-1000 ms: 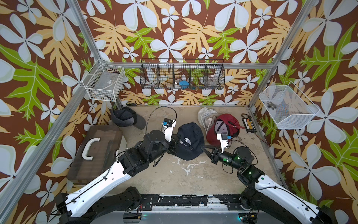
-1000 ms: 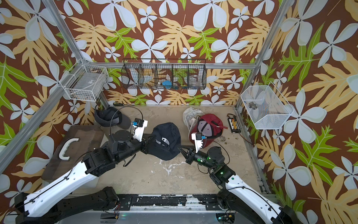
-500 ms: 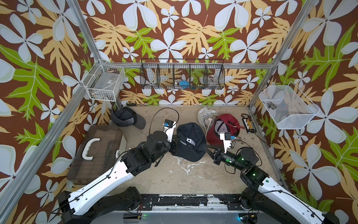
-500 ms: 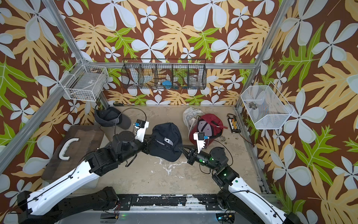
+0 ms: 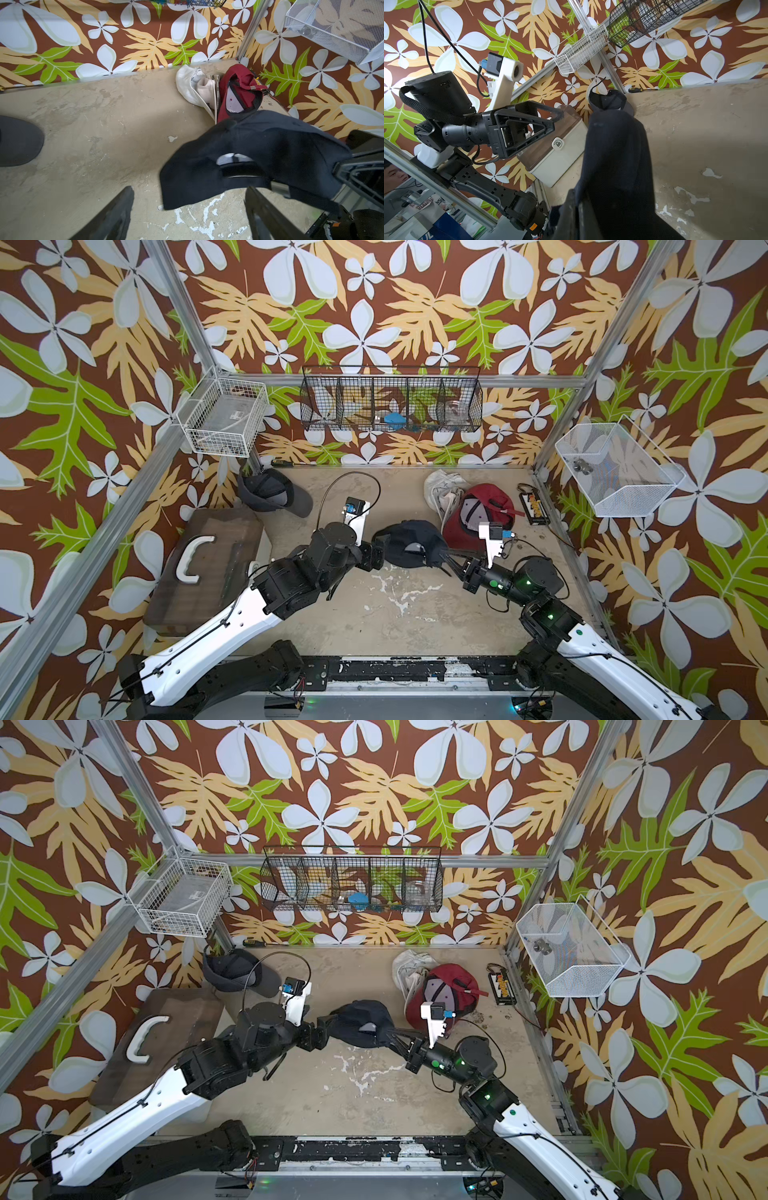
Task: Open the adjustable buckle of the baseball cap
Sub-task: Pick up the baseball cap, then open the adjustable buckle on the baseball cap.
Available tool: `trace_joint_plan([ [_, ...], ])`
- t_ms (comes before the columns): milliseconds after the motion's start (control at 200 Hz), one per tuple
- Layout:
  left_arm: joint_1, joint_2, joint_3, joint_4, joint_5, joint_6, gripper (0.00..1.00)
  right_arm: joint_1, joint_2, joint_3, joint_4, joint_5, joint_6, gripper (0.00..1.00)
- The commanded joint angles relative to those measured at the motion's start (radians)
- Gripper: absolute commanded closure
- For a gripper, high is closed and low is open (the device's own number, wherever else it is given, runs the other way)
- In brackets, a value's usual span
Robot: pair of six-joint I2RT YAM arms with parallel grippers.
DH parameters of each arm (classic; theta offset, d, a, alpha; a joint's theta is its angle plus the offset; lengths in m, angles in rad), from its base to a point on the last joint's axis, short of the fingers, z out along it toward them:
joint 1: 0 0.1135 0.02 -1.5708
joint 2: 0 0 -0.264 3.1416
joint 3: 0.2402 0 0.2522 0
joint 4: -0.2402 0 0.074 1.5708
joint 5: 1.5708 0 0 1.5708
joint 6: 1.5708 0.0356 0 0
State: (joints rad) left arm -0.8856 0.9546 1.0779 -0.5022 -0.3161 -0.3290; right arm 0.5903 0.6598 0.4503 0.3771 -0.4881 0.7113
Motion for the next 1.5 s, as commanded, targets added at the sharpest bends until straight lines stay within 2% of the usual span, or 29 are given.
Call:
trace_joint_plan([
  [0, -0.001, -0.016, 0.003, -0.031, -0.038, 0.019, 0.14, -0.017, -0.013, -0.01, 0.064, 0.003, 0.041, 1.0],
  [145, -0.001, -0.014, -0.002, -0.042, -0.049, 0.023, 0.12, -0.025, -0.011, -0.006, 0.066, -0.015, 0.05, 1.0],
  [255, -0.001, -0.007, -0.004, -0.03, -0.013, 0.012, 0.13, -0.026, -0.009, -0.004, 0.062, -0.015, 0.047, 1.0],
  [365, -0.001, -0.006, -0.006, -0.004, 0.044, 0.002, 0.19, -0.026, -0.008, -0.013, 0.069, -0.009, 0.051, 1.0],
  [495, 0.0, -0.004, -0.019, 0.047, 0.151, -0.008, 0.32, -0.026, 0.001, -0.027, 0.101, -0.009, 0.074, 1.0],
  [716, -0.001, -0.015, -0.047, 0.099, 0.213, -0.015, 0.4, -0.027, 0.012, -0.029, 0.119, -0.014, 0.088, 1.0],
  [876, 0.0, -0.022, -0.066, 0.137, 0.237, -0.037, 0.4, -0.027, 0.01, -0.03, 0.12, -0.003, 0.079, 1.0],
  [1021, -0.001, -0.016, -0.079, 0.181, 0.255, -0.051, 0.4, -0.027, 0.073, -0.007, 0.111, 0.001, 0.073, 1.0],
  [1496, -0.009, 0.024, -0.077, 0.25, 0.339, -0.068, 0.43, -0.028, 0.182, -0.017, 0.22, -0.043, 0.135, 1.0],
])
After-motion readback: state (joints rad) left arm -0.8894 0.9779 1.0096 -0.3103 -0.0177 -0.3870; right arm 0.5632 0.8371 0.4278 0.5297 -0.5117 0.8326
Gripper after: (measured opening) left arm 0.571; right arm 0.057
